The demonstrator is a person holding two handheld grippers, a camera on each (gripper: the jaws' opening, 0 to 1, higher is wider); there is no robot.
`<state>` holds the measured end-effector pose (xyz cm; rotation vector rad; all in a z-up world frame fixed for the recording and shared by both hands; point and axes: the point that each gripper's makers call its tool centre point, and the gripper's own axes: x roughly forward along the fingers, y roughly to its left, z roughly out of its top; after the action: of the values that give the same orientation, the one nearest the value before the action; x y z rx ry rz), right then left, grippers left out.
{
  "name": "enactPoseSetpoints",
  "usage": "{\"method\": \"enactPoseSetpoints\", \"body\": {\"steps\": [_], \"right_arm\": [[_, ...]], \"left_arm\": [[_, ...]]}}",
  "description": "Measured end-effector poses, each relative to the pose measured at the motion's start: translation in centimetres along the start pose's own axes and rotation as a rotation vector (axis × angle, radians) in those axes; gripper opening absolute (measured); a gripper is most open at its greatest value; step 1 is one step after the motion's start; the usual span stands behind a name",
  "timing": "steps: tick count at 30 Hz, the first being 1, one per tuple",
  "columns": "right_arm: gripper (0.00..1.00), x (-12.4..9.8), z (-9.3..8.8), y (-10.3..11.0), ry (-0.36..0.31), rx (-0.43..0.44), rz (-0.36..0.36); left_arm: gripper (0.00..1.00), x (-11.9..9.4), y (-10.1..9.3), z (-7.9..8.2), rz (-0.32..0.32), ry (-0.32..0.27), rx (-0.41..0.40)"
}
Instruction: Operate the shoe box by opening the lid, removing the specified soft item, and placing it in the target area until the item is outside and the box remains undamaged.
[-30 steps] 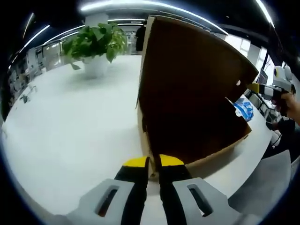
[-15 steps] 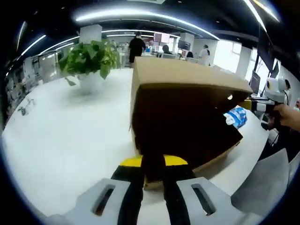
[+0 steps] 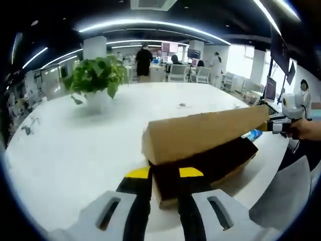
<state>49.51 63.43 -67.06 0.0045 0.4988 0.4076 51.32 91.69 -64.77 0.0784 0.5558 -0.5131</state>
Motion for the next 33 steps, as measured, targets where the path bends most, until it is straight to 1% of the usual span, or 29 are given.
{"method": "enactPoseSetpoints", "body": {"steps": [5, 8, 10, 13, 17, 20, 28, 33], "right_arm": [[0.04, 0.0, -0.9, 0.3, 0.013, -0.002, 0.007], [0.04, 0.0, -1.2, 0.5, 0.018, 0.001, 0.015], [0.05, -0.1, -1.6, 0.9, 0.024, -0.015, 0.031], [0.08, -0.2, -2.1, 1.1, 0.027, -0.026, 0.036], [0.12, -0.5, -2.5, 1.5, 0.021, -0.061, 0.056], [0.15, -0.7, -2.7, 1.6, 0.022, -0.104, 0.067], [0.18, -1.1, -3.2, 2.4, 0.027, -0.19, 0.106], [0.23, -1.3, -3.3, 3.1, 0.027, -0.248, 0.138]], "left_arm": [[0.21, 0.0, -0.5, -0.6, -0.008, 0.019, 0.064], [0.22, 0.0, -0.5, -1.0, -0.012, 0.03, 0.076], [0.22, 0.0, -0.4, -1.4, -0.012, 0.039, 0.079], [0.21, 0.0, -0.3, -1.9, -0.012, 0.053, 0.078], [0.21, 0.2, -0.3, -2.5, -0.017, 0.068, 0.072], [0.22, 0.4, -0.4, -2.8, -0.023, 0.08, 0.077], [0.23, 0.7, -0.4, -3.6, -0.035, 0.1, 0.083], [0.23, 0.8, -0.6, -4.1, -0.045, 0.109, 0.08]]}}
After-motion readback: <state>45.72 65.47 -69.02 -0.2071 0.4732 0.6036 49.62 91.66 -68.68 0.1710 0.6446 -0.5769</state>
